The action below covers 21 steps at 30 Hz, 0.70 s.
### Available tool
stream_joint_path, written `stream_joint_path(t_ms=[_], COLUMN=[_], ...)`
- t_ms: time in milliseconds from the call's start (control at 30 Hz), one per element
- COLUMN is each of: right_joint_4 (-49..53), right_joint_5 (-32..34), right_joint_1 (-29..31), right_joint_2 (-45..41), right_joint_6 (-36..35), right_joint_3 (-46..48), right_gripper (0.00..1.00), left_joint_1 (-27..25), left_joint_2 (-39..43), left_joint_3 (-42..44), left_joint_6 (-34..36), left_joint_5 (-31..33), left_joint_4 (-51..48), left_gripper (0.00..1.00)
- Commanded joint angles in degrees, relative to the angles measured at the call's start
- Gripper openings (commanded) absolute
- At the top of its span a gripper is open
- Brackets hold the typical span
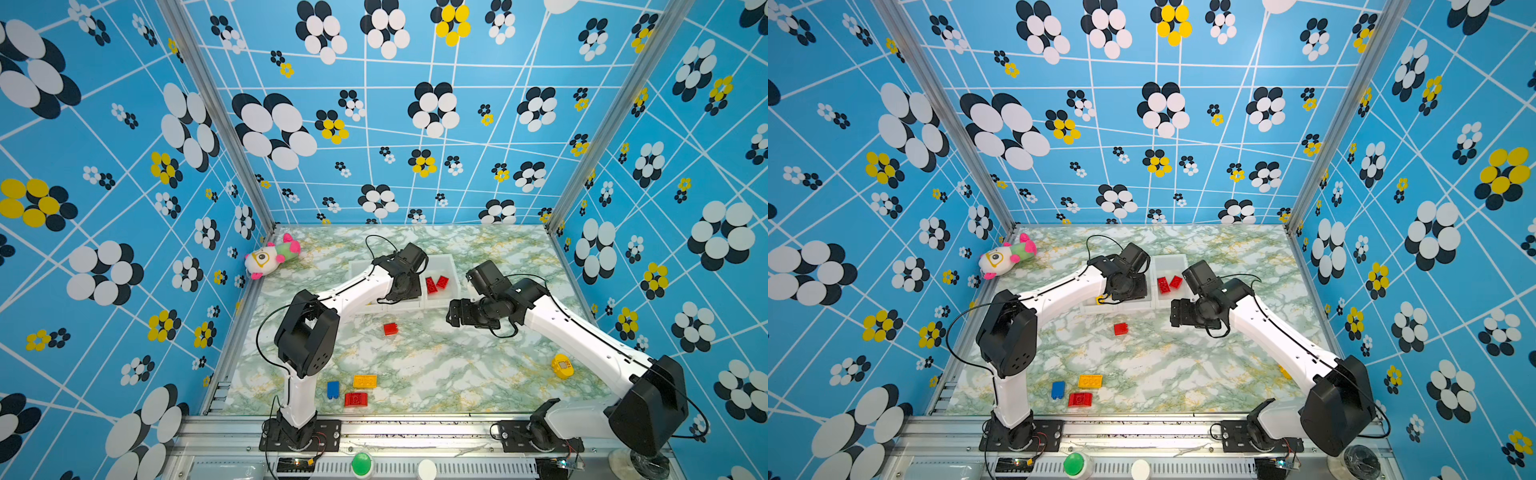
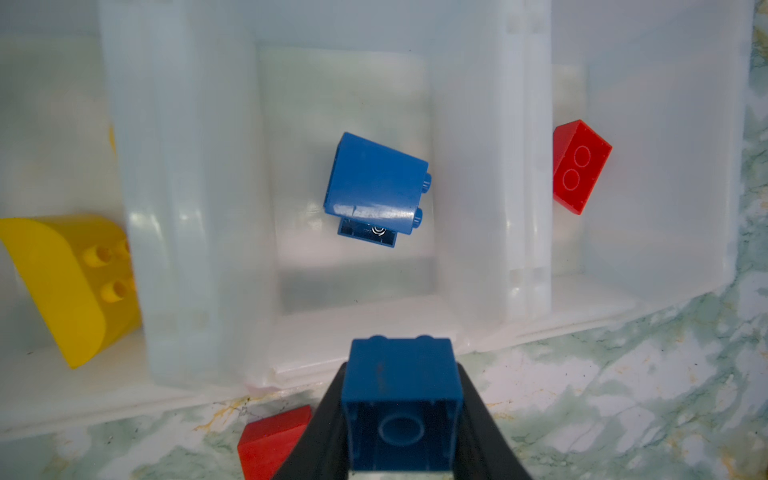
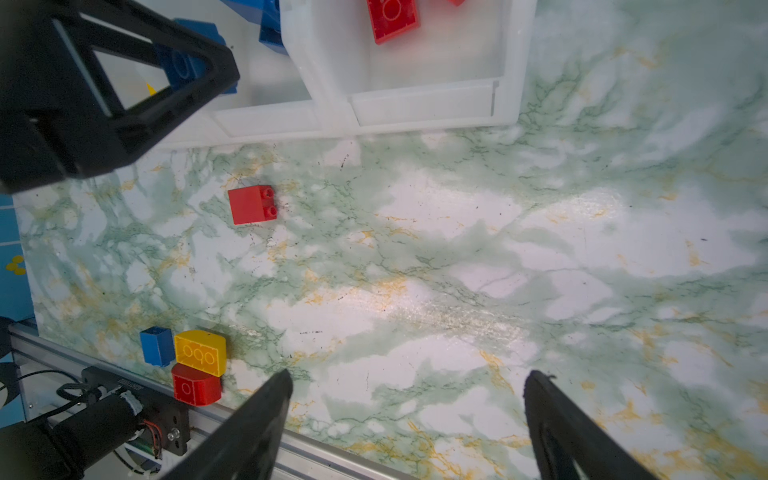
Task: Sort the legos into containers by color
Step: 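Carry the blue brick over the middle bin compartment with the left gripper, then open the left gripper to drop the blue brick into the compartment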
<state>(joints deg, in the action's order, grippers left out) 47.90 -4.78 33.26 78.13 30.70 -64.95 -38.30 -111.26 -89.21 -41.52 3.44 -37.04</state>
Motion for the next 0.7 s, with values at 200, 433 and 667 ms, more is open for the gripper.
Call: stream_joint_path(t_ms=[200,433,667], right_joint_4=[1.7,2.2,1.8], right_joint_5=[0.7,1.0,0.6], right_joint_1=[0.4,0.4,0.4], right_joint_2=[-0.7,-1.0,-1.1], right_joint_6=[0.4,0.5,0.6], right_joint_3=[-0.5,-0.2,0.1], right_gripper=[0.9,0.9,0.9], left_joint_1=[1.0,1.3,1.1], left_joint_2=[-1.4,0.4,3.8], left_joint_3=[-1.8,-1.0,2.0], left_joint_6=[2.5,2.7,2.6], left_joint_5=[4.8,6.2,4.9], left_joint_4=[-0.6,0.2,1.3], left_gripper=[0.53,0.54,0.6])
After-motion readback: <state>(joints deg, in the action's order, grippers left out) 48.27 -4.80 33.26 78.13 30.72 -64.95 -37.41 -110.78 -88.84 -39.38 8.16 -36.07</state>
